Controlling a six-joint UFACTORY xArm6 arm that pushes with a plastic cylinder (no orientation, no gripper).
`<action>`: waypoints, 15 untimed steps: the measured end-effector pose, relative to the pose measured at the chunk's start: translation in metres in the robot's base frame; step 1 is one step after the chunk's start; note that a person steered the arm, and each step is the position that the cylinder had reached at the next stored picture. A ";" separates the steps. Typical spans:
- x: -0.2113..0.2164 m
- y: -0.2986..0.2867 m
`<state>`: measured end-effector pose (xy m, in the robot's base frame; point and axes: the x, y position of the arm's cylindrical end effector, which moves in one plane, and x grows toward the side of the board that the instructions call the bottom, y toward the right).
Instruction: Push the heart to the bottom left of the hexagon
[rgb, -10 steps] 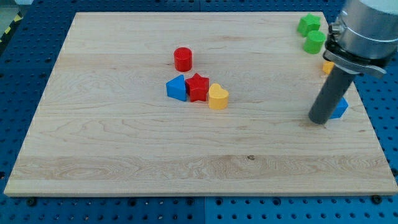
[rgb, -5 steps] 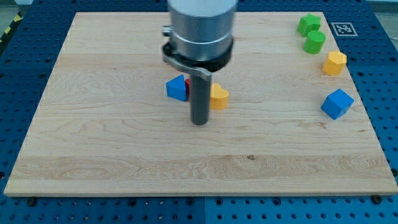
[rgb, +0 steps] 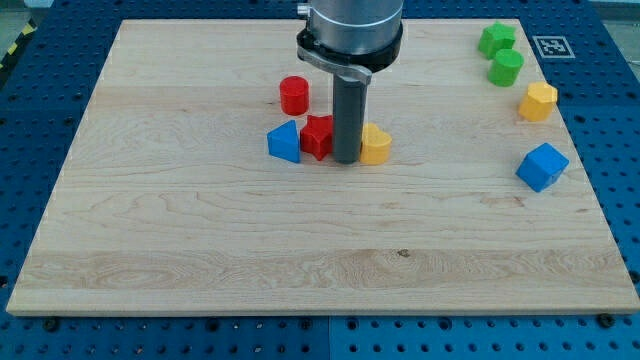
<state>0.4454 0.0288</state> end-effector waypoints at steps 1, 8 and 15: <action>-0.004 0.017; -0.034 0.114; -0.051 0.130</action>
<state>0.3949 0.1584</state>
